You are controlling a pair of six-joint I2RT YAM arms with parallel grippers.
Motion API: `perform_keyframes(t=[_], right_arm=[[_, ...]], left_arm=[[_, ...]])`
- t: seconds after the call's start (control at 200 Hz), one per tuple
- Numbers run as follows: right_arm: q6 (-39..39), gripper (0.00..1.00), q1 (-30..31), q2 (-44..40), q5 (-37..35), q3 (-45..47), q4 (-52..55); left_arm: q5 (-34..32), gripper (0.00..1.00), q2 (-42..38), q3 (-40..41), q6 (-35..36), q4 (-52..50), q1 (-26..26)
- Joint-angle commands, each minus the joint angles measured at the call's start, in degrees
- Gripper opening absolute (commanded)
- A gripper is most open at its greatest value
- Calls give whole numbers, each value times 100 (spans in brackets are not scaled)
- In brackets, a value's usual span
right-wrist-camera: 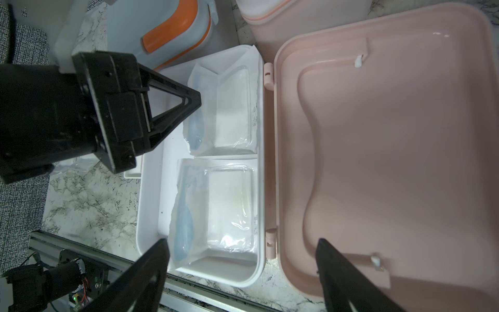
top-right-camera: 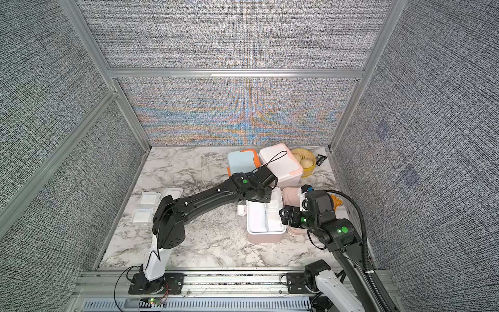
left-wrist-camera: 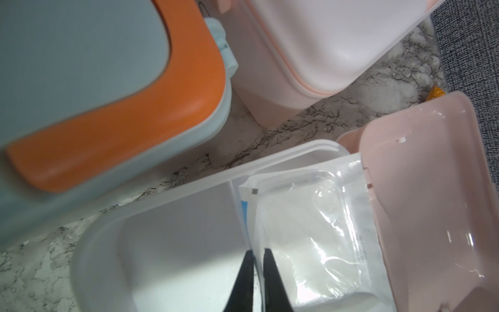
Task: Open first aid kits and take out gauze
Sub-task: Pick up the gauze from the first aid kit.
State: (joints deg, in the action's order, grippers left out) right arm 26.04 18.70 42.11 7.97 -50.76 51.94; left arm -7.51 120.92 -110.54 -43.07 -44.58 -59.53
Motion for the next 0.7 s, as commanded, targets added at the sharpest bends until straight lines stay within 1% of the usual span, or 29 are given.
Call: perform_keyframes(t=[0.0, 0.2, 0.355, 0.38, 0.395, 0.48, 0.555, 0.61, 0.655, 0.695], right_arm=[[-30, 87, -6, 21, 34, -13, -97], [-38, 87, 0, 4, 24, -21, -96], [-44, 87, -6, -1, 38, -50, -89], [-44, 87, 0, -10, 46, -61, -88], [-43, 87, -2, -21, 51, -59, -88], [-79, 88, -2, -101, 150, -95, -127], [-156, 91, -4, -144, 386, -125, -205], [-215, 95, -1, -142, 619, -118, -290], [-248, 99, 2, -334, 817, -101, -363], [-261, 99, 1, -347, 952, -85, -431]], left_arm=[[3, 1, -45, -47, 42, -81, -6], [-121, 0, -302, -38, 66, -87, -7], [-197, 0, -658, 79, 58, 1, -6], [-205, 0, -661, 149, 53, 47, -6], [-207, 0, -819, 191, 49, 78, -6], [-244, 0, -1179, 511, 9, 350, -4], [-302, 0, -1504, 870, 0, 626, 3], [-389, 0, -1752, 1131, -32, 782, 5], [-495, 0, -1969, 1373, -47, 925, 12], [-593, 0, -2172, 1595, -90, 1056, 35]])
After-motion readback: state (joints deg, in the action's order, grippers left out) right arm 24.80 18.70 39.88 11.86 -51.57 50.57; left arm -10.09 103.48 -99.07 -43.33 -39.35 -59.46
